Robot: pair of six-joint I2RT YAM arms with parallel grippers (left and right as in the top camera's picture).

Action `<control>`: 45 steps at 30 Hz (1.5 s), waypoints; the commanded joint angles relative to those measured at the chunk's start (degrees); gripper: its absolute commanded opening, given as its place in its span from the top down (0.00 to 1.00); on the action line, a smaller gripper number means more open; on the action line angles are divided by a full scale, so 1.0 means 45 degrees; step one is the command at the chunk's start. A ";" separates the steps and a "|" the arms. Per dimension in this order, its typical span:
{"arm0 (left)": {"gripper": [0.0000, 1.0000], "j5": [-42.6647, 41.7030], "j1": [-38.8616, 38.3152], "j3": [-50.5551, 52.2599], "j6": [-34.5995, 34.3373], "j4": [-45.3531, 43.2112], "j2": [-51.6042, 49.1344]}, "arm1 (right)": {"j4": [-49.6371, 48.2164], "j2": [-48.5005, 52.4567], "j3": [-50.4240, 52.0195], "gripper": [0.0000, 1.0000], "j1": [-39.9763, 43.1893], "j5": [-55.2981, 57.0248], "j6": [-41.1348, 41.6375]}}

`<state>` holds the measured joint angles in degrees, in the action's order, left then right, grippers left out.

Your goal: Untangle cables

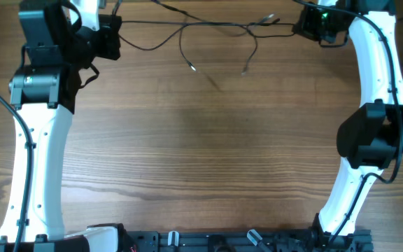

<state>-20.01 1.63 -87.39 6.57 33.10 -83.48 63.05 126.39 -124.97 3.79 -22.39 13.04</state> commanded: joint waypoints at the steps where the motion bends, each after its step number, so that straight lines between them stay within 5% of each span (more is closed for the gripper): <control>1: 0.96 0.1603 0.1229 -0.0345 0.0107 -0.0175 0.0204 | 0.0204 -0.0131 0.0039 0.95 0.1404 0.3648 -0.0563; 20: 0.96 0.1651 0.1783 -0.0345 0.0068 -0.0107 0.0160 | 0.0510 -0.0131 0.0039 0.96 0.2064 0.5309 -0.0899; 28: 0.96 0.0204 0.1739 -0.0345 -0.0272 0.0049 0.0141 | 0.0782 -0.0131 0.0039 0.96 0.1889 0.3327 -0.0933; 45: 0.96 0.0209 -0.0865 -0.0345 -0.0325 0.0223 0.0092 | 0.1151 -0.0131 0.0039 0.95 -0.0763 0.1962 -0.1472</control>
<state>-20.10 -0.89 -87.39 5.26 34.57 -83.48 68.16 126.30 -124.97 3.44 -12.45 8.23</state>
